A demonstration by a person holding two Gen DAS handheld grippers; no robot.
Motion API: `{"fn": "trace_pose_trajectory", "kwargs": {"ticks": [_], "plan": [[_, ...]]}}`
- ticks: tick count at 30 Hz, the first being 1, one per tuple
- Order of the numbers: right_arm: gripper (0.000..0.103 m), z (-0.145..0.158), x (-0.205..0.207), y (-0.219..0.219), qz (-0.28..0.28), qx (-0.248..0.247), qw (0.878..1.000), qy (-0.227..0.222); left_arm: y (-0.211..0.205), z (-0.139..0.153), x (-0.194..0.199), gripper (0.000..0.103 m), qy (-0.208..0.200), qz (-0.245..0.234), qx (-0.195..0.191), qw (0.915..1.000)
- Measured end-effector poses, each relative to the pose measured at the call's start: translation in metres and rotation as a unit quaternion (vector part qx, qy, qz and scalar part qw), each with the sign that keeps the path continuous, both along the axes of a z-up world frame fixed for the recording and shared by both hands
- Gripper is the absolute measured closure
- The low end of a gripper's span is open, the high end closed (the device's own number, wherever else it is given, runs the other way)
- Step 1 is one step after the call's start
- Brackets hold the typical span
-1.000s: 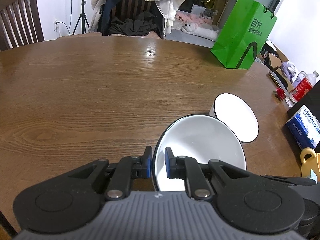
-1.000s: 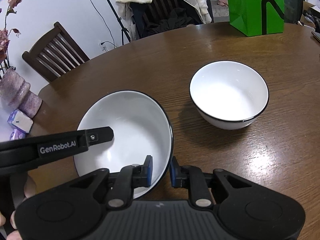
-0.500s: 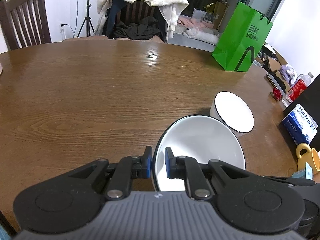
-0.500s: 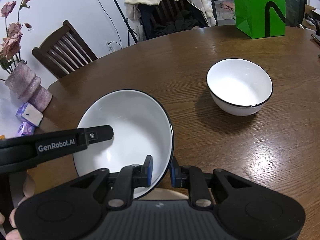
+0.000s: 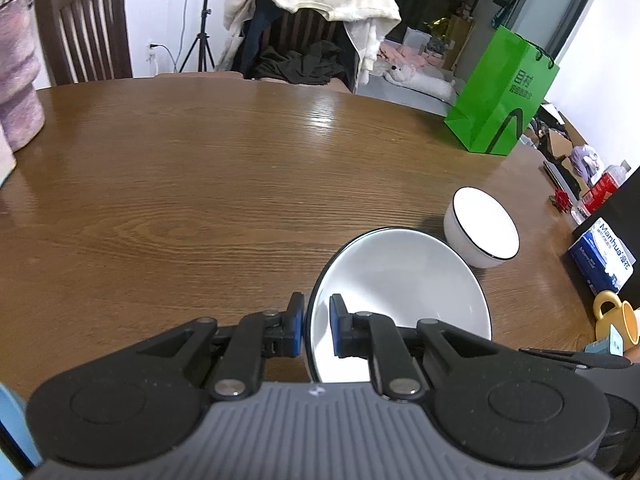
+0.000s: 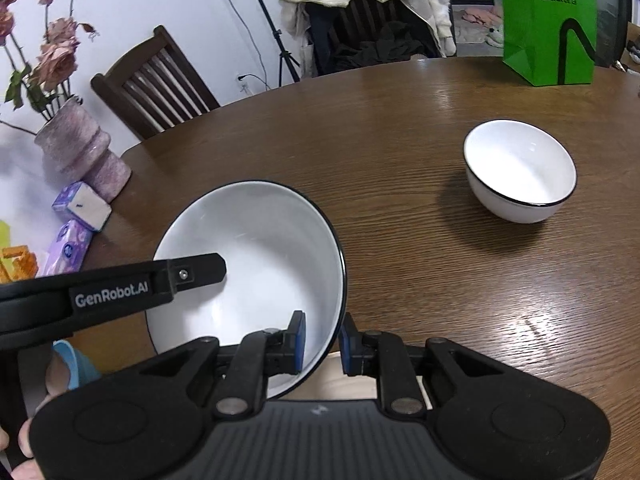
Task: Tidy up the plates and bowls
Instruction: 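Hold the white bowl with both grippers above the blue bowl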
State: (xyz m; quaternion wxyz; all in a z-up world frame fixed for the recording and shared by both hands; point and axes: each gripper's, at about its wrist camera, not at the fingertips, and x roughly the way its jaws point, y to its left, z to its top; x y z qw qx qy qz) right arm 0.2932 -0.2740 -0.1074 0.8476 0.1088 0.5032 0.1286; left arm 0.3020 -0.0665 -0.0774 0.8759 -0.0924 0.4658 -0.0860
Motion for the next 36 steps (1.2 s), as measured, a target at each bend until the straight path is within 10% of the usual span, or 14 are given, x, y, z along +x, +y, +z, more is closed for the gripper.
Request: {"fn": "trace_pose_trajectory", "kwargs": {"ticks": [36], "plan": [[0.087, 0.042, -0.055, 0.095, 0.037, -0.010, 0.999, -0.022, 0.090, 0.033, -0.062, 0.090, -0.017, 0.028, -0.006, 0.9994]]}}
